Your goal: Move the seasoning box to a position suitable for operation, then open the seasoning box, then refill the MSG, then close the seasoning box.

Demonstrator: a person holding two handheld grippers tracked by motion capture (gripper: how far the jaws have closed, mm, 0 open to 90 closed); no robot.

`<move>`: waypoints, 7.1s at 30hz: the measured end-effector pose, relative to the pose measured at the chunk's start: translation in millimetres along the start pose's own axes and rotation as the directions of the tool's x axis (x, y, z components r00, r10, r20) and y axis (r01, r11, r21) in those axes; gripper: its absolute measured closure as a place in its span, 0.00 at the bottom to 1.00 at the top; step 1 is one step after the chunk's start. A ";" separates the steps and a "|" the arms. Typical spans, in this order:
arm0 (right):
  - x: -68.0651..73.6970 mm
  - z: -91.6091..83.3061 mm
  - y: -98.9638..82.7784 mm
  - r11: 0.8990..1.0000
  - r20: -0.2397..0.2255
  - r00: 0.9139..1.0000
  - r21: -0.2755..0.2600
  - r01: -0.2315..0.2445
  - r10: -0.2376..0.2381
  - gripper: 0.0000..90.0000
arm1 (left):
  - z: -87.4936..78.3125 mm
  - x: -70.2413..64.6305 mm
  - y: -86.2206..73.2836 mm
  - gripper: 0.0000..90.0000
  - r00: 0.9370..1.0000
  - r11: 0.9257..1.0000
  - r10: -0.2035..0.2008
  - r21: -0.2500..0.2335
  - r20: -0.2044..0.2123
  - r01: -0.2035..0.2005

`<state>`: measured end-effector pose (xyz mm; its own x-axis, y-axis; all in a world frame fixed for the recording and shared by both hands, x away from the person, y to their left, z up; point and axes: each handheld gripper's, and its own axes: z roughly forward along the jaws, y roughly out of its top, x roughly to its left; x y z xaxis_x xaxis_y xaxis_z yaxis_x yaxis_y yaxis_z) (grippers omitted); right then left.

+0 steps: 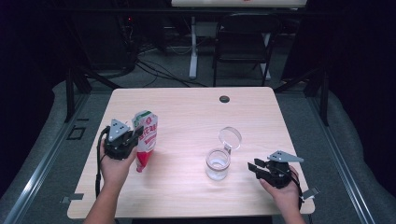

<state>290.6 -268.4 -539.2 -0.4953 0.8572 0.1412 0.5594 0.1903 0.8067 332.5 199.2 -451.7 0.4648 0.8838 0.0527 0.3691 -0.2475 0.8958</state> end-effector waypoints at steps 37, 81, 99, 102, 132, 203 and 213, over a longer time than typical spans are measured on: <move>2.9 -0.2 1.5 1.000 -0.007 1.000 -0.003 0.010 -0.010 0.68 | 15.7 -86.5 -3.7 1.00 0.937 0.993 0.102 0.013 0.335 -0.113; 112.8 9.7 90.8 0.922 -0.291 0.875 -0.094 0.376 -0.387 0.68 | -3.4 -100.0 -47.3 0.99 0.934 0.993 0.069 0.063 0.351 -0.097; 133.0 41.2 88.4 0.894 -0.370 0.822 -0.061 0.443 -0.432 0.69 | -5.8 -103.0 -49.7 0.98 0.935 0.995 0.052 0.067 0.350 -0.080; 135.3 44.6 87.3 0.889 -0.380 0.814 -0.051 0.455 -0.439 0.73 | -6.2 -103.1 -50.2 0.98 0.937 0.995 0.058 0.061 0.346 -0.084; 143.2 64.1 85.5 0.866 -0.383 0.803 0.018 0.500 -0.456 1.00 | -7.6 -104.6 -52.7 0.92 0.933 0.994 0.066 0.060 0.354 -0.093; 145.9 59.6 85.2 0.869 -0.408 0.792 -0.010 0.494 -0.455 1.00 | 51.2 -92.8 -121.0 0.28 0.966 0.955 0.008 0.286 0.257 -0.084; 146.9 59.9 84.8 0.867 -0.409 0.790 -0.009 0.497 -0.457 1.00 | 53.3 -95.3 -120.4 0.26 0.969 0.949 0.045 0.292 0.244 -0.118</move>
<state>305.1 -97.7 -484.4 -0.9187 0.3943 -0.0226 0.2329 0.5872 0.7752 286.6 123.7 -588.1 0.6635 0.7480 -0.0164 0.5308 -0.4552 0.7149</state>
